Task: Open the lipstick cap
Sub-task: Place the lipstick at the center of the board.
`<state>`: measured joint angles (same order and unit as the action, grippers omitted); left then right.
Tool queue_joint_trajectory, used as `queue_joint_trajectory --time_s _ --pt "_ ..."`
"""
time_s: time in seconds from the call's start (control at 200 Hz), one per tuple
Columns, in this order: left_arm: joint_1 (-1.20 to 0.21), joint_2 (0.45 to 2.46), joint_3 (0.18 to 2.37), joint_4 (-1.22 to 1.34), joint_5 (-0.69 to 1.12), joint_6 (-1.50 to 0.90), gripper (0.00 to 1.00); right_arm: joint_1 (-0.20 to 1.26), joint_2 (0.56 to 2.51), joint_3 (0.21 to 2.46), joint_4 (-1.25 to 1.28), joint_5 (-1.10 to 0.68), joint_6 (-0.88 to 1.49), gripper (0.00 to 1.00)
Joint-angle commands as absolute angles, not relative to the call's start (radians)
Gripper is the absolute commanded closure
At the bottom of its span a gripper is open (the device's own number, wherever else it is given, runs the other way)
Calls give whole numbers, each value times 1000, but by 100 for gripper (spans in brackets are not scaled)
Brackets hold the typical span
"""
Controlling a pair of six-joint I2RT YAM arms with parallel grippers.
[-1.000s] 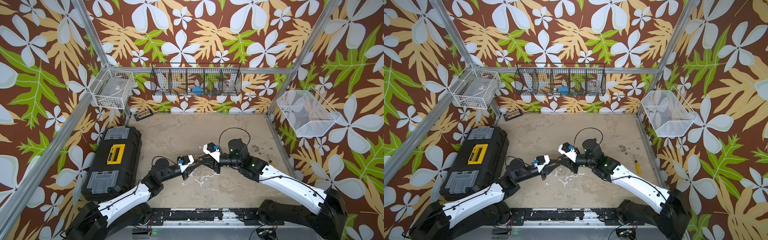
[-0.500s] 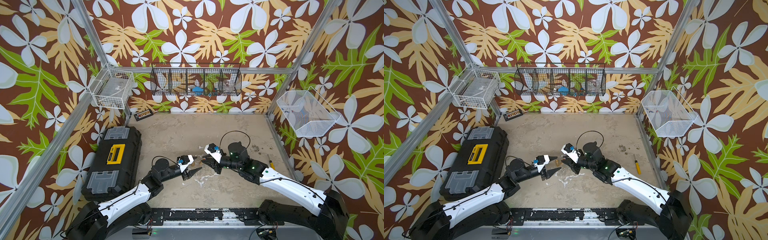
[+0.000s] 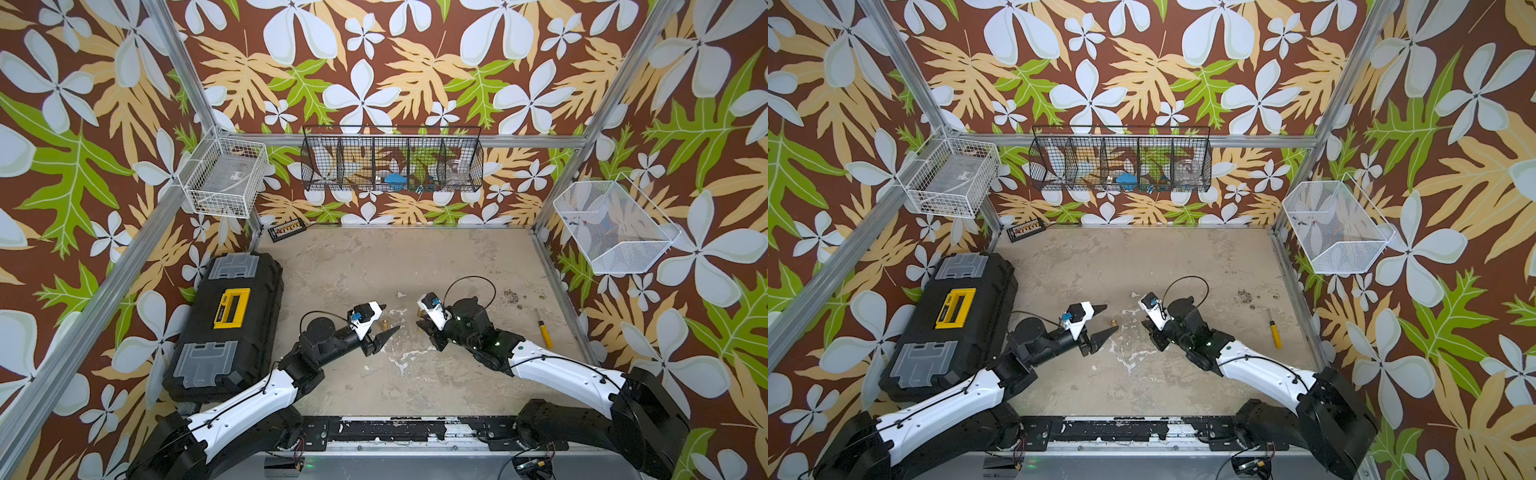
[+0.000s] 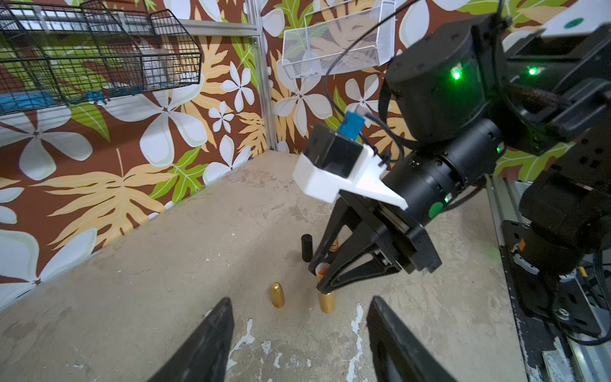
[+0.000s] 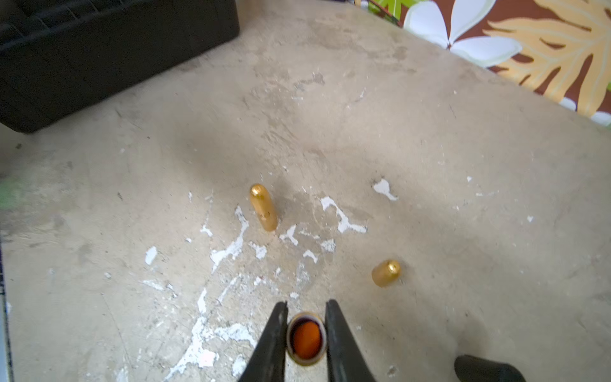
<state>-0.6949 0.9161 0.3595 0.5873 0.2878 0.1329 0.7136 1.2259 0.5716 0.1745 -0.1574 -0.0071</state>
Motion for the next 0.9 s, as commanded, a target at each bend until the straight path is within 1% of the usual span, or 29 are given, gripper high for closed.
queue_joint_trajectory --time_s 0.0,0.08,0.16,0.235,0.475,0.575,0.896 --pt "-695 914 367 577 235 128 34 713 1241 545 254 -114 23 77" --pt "-695 914 364 579 215 119 32 713 1255 515 298 -92 39 77" --pt "-695 911 366 576 122 81 28 713 1273 497 325 -41 55 77" --pt "-695 908 367 562 76 87 26 713 1288 487 347 -7 65 77" --pt "-695 910 356 570 63 69 16 712 1344 451 460 7 136 77" --pt "-695 910 362 560 20 55 12 712 1372 449 480 39 178 77" --pt "-695 913 366 548 8 70 10 713 1424 443 509 98 175 77"
